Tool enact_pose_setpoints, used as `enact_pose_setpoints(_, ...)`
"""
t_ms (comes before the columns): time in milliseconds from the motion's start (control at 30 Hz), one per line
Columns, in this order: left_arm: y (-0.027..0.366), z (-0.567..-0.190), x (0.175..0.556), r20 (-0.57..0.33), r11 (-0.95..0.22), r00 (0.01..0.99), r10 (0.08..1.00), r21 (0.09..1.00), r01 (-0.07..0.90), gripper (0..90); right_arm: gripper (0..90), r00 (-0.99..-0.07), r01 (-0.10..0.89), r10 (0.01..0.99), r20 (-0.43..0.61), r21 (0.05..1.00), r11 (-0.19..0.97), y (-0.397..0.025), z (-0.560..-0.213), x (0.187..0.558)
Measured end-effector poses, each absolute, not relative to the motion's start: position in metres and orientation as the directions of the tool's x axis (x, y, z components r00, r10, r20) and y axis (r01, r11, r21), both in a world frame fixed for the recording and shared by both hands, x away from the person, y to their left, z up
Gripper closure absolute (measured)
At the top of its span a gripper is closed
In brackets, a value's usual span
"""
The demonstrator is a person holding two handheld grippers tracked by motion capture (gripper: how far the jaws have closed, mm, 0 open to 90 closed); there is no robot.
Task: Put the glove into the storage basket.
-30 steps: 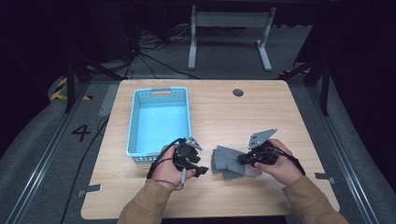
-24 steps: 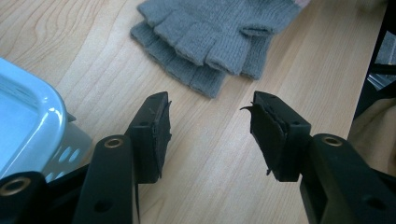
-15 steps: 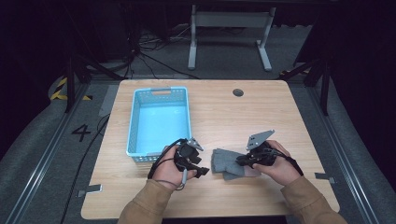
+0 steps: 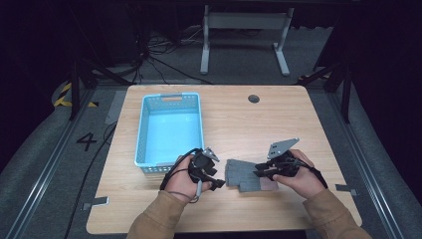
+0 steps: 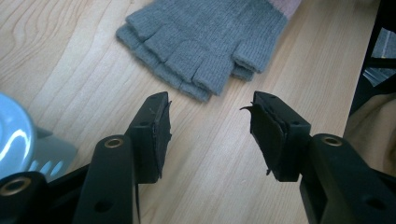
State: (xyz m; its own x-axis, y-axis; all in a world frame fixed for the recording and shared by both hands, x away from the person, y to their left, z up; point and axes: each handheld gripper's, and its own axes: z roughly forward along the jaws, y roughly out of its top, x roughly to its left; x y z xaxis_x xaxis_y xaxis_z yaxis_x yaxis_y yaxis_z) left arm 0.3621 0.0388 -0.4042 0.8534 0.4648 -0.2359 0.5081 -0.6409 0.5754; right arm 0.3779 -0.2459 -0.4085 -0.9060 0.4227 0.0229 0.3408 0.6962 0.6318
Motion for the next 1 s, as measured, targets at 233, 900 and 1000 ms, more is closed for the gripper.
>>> enact_pose_setpoints(233,0.032,-0.407,0.364,-0.249,-0.662,0.864,0.438,0.56,0.498,52.2,71.8,-0.865,0.4,0.5,0.032,0.646,0.65,-0.272,-0.399,0.378)
enact_pose_setpoints(900,0.014,-0.417,0.368,-0.266,-0.725,0.885,0.383,0.506,0.467,56.4,70.1,-0.803,0.511,0.596,0.026,0.545,0.665,-0.312,-0.416,0.384)
enact_pose_setpoints(1000,0.013,-0.419,0.368,-0.264,-0.733,0.886,0.38,0.499,0.463,57.1,70.0,-0.804,0.514,0.594,0.035,0.542,0.665,-0.311,-0.42,0.385)
